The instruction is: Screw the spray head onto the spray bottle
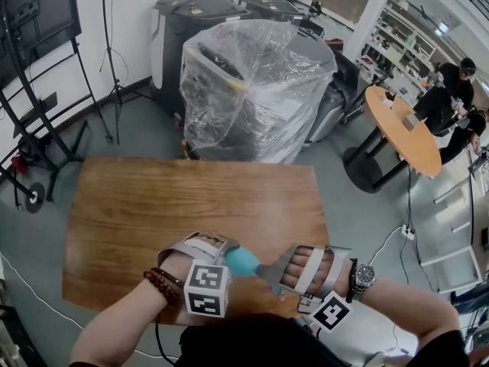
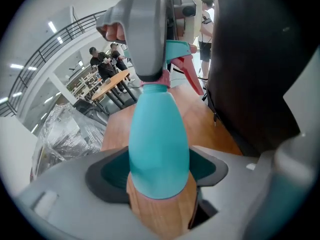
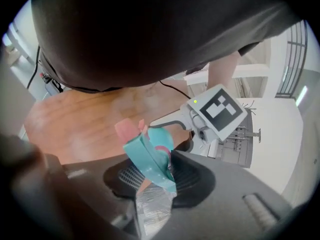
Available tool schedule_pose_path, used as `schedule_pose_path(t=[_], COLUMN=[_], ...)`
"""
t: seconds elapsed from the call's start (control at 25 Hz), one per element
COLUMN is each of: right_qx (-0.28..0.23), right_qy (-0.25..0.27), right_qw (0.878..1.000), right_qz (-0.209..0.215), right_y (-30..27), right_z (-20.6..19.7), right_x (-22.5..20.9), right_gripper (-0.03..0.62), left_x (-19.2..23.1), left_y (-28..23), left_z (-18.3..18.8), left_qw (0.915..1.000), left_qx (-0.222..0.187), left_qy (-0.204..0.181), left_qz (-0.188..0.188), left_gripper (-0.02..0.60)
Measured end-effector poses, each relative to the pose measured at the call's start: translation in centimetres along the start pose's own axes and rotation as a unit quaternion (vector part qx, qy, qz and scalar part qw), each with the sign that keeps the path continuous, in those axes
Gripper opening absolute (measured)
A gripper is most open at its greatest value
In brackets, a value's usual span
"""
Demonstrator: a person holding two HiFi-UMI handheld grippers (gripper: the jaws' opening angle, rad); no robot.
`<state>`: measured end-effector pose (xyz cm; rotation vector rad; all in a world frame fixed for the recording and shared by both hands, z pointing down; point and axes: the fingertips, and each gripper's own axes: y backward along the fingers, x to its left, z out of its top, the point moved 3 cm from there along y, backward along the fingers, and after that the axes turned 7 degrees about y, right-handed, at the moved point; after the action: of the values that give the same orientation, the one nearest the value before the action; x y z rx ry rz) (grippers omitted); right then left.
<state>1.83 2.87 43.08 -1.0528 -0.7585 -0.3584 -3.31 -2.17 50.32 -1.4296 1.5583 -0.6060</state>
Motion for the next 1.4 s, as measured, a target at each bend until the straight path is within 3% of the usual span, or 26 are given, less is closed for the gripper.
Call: schedule_pose_path(t=[0.08, 0.16, 0.24, 0.32, 0.48, 0.56, 0.6, 0.68, 0.8, 0.84, 0.88, 0.92, 0.96, 1.0, 1.04, 1.16, 1.24, 1.4], right_qx=[-0.011, -0.024, -0.036, -0.051, -0.076, -0.082, -0.081, -0.079, -0.093, -0.101, -0.109, -0.116, -0.12, -0.122, -0.122, -0.12, -0.116, -0.109], right_qy=[-0.053, -0.143, -0.267, -0.404, -0.613, -0.707, -0.756, -0.847, -0.944, -0.961, -0.97, -0.975, -0.976, -0.975, -0.973, -0.96, -0.95, -0.93], right_qw=[0.999, 0.989, 0.963, 0.913, 0.786, 0.701, 0.649, 0.525, 0.315, 0.255, 0.21, 0.183, 0.173, 0.177, 0.19, 0.247, 0.286, 0.348], right_qz=[0.005, 0.014, 0.028, 0.038, 0.043, 0.041, 0.039, 0.036, 0.042, 0.046, 0.05, 0.054, 0.056, 0.057, 0.057, 0.056, 0.051, 0.042], right_y=[0.1, 0.1, -0.1, -0.4, -1.1, -1.7, -2.1, -2.6, -3.2, -3.4, -3.6, -3.7, -3.8, -3.8, -3.8, -3.4, -2.9, -1.6], right_z=[-0.2, -0.8, -1.5, -2.3, -4.2, -4.9, -5.3, -6.1, -6.8, -6.8, -6.8, -6.7, -6.7, -6.7, -6.6, -6.7, -7.0, -7.8], right_x=[-0.3, -0.8, -0.9, -1.1, -1.5, -0.9, -0.4, 0.2, 1.0, 1.3, 1.5, 1.6, 1.5, 1.5, 1.3, 0.9, 0.8, 0.9], right_gripper=[0.12, 0.119, 0.12, 0.12, 0.12, 0.12, 0.12, 0.12, 0.12, 0.12, 0.12, 0.12, 0.12, 0.12, 0.121, 0.236, 0.25, 0.261], left_x=[0.1, 0.4, 0.9, 1.4, 2.2, 2.6, 2.9, 3.3, 3.6, 3.6, 3.7, 3.6, 3.6, 3.5, 3.4, 3.0, 3.0, 3.5], left_y=[0.1, 0.2, 0.3, 0.5, 0.4, 0.3, 0.2, 0.0, -0.2, -0.3, -0.4, -0.5, -0.6, -0.7, -0.8, -1.1, -1.1, -1.0], left_z=[0.0, 0.1, 0.0, 0.0, -0.1, -0.5, -0.8, -1.2, -1.5, -1.7, -1.8, -1.9, -2.0, -2.0, -1.9, -2.0, -2.4, -3.1], left_qw=[0.9999, 0.9995, 0.9986, 0.9973, 0.9939, 0.9909, 0.9888, 0.9841, 0.9771, 0.9751, 0.9736, 0.9729, 0.9731, 0.9741, 0.9754, 0.9787, 0.9798, 0.9802], left_qx=[-0.005, -0.009, -0.01, -0.013, -0.007, 0.011, 0.023, 0.042, 0.066, 0.072, 0.076, 0.077, 0.076, 0.072, 0.067, 0.057, 0.055, 0.047], left_qy=[-0.004, -0.005, -0.002, 0.008, 0.033, 0.035, 0.035, 0.033, 0.028, 0.026, 0.025, 0.025, 0.027, 0.032, 0.037, 0.054, 0.064, 0.08], left_qz=[0.012, 0.031, 0.052, 0.071, 0.105, 0.13, 0.143, 0.169, 0.201, 0.208, 0.214, 0.216, 0.216, 0.212, 0.207, 0.19, 0.182, 0.175], left_gripper=[0.377, 0.376, 0.374, 0.374, 0.373, 0.373, 0.373, 0.373, 0.373, 0.374, 0.374, 0.374, 0.374, 0.374, 0.374, 0.376, 0.376, 0.376])
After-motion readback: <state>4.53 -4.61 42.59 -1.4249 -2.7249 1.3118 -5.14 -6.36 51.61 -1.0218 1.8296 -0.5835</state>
